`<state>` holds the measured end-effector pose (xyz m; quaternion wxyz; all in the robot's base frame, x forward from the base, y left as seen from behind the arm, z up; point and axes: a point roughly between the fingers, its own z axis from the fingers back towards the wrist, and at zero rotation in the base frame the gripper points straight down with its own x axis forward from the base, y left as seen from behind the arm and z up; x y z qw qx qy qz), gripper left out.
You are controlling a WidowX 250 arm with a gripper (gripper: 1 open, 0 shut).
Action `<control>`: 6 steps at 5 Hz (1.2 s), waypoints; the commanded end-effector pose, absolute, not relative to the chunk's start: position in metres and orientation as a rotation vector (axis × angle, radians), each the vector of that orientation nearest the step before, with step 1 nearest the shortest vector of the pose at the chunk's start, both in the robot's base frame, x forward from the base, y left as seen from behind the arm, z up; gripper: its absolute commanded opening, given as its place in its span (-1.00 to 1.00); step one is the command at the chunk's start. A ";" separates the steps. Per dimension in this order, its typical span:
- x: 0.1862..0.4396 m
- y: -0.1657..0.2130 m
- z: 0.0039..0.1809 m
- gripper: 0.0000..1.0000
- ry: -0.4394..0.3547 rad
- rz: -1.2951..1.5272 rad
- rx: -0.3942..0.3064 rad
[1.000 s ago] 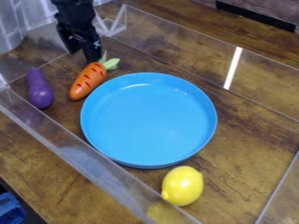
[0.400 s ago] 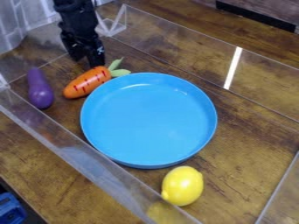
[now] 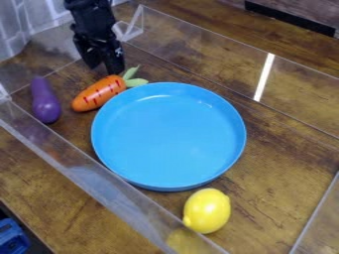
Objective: Move the carrot to the left side
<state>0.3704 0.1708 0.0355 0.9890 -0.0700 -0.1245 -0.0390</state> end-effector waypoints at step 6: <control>0.370 0.143 0.091 1.00 -0.334 -0.068 -0.179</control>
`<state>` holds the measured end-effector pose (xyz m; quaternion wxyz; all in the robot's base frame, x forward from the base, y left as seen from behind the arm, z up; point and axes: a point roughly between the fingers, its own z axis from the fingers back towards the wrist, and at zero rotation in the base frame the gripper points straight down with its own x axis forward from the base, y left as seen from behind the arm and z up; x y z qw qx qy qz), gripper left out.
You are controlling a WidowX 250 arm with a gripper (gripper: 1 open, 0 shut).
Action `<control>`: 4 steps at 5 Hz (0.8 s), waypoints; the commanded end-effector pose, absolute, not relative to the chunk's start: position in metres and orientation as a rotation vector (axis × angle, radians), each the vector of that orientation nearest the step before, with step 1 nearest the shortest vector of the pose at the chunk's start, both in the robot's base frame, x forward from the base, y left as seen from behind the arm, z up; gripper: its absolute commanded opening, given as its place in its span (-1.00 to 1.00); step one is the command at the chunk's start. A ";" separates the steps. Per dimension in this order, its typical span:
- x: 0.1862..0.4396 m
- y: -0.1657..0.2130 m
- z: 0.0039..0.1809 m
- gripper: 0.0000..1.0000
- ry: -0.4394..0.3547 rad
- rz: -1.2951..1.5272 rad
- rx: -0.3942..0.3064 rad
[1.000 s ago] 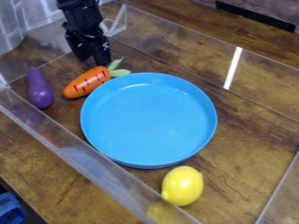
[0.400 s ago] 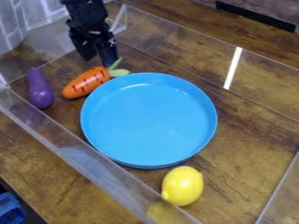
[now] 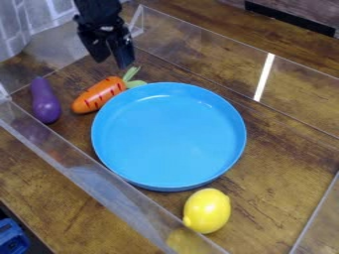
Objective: Move the carrot to the left side
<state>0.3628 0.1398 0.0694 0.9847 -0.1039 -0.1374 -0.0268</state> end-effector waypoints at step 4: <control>0.386 0.189 0.061 1.00 -0.331 -0.230 -0.219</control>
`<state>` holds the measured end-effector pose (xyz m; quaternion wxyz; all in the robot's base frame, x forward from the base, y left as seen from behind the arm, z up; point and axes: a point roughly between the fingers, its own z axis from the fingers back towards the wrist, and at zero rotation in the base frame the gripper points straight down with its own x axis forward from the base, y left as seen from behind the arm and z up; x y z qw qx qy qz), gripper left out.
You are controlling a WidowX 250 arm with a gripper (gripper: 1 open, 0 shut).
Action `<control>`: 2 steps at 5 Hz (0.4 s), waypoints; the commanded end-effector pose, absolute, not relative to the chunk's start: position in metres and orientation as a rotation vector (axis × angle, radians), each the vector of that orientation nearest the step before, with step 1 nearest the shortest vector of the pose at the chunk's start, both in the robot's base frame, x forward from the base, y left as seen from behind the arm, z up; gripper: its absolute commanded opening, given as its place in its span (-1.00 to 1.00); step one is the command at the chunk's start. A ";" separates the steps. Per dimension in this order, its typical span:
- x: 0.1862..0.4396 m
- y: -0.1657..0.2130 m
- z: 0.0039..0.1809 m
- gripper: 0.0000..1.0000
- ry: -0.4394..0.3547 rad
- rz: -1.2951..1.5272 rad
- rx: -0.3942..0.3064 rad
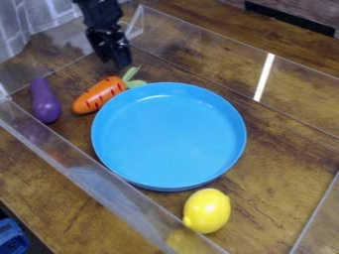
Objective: Move the carrot to the left side
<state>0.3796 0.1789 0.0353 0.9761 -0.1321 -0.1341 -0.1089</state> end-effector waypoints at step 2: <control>0.374 0.199 0.060 1.00 -0.337 -0.318 -0.249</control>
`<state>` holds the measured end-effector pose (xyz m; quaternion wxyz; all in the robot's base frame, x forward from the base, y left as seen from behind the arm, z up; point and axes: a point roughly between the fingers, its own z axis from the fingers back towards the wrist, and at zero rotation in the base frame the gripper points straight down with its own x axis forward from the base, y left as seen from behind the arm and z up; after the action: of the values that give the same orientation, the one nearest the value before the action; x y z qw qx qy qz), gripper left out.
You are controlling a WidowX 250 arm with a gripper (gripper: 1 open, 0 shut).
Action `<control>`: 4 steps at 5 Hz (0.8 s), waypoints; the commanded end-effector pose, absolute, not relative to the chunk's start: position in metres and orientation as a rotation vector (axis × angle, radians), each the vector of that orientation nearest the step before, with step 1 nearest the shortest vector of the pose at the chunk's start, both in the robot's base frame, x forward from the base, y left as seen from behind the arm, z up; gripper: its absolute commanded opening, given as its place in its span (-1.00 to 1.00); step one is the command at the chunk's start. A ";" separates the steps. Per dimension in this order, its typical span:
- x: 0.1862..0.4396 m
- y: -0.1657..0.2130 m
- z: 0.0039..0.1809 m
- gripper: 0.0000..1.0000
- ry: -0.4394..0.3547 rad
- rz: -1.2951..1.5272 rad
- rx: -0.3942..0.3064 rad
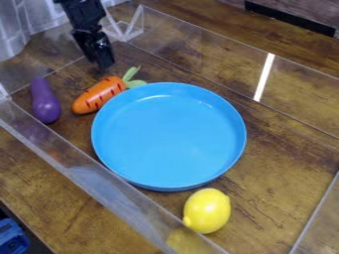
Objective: Move the carrot to the left side
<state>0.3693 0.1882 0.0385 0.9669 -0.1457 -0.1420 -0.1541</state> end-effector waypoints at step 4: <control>0.376 0.196 0.128 1.00 -0.322 -0.518 -0.289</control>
<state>0.3729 0.1898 0.0993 0.9450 -0.1744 -0.1321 -0.2433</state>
